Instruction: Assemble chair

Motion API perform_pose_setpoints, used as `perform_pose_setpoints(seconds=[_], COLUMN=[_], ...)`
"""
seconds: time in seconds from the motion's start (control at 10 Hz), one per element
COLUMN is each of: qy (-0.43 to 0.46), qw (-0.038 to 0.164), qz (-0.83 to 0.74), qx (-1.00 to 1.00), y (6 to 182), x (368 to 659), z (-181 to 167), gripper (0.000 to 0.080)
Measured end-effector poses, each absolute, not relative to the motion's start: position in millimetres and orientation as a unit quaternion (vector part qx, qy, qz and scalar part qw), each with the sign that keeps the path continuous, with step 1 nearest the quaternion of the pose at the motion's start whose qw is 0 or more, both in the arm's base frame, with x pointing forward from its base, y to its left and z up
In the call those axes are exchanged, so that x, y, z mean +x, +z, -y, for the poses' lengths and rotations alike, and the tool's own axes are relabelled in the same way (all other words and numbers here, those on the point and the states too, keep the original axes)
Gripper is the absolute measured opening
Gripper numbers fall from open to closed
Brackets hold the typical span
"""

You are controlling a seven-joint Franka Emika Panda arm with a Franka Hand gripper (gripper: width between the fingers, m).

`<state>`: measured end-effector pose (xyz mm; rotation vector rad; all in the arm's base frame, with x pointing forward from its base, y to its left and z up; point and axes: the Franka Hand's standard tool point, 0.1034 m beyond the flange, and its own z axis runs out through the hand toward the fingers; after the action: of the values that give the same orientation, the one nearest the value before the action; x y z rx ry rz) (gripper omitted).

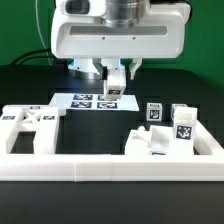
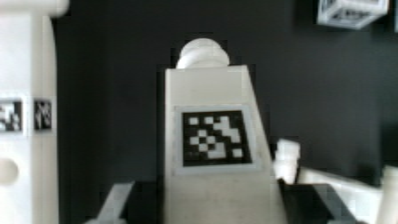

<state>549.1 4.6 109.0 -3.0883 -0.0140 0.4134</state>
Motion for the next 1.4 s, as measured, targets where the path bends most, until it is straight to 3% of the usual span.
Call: perform_pose_setpoints(seconds=[0.1,0.5,0.6,0.7,1.2,1.3,1.4], qy=[0.081,-0.058,-0.067,-0.099,-0.113,-0.109,-0.145], qw=[0.009,-0.004,0.012,0.015,0.013,0.020,0.014], qz=[0.010,0.004,-0.030,-0.041,-0.038,-0.050,-0.044], qx=[-0.997,-0.998,-0.997,-0.994,-0.993,-0.993,-0.988], y=[111.9,108.1,109.1,114.5,114.3,115.8,120.8], x=[566.1,569.6,571.7,583.7,588.7,594.4,609.8], z=[-4.0,2.9,3.6,-0.2,-5.9,-11.2,-12.4], gripper=[0.0287,0.0287,0.0287,0.0287,0.0287,0.0287,0.0287])
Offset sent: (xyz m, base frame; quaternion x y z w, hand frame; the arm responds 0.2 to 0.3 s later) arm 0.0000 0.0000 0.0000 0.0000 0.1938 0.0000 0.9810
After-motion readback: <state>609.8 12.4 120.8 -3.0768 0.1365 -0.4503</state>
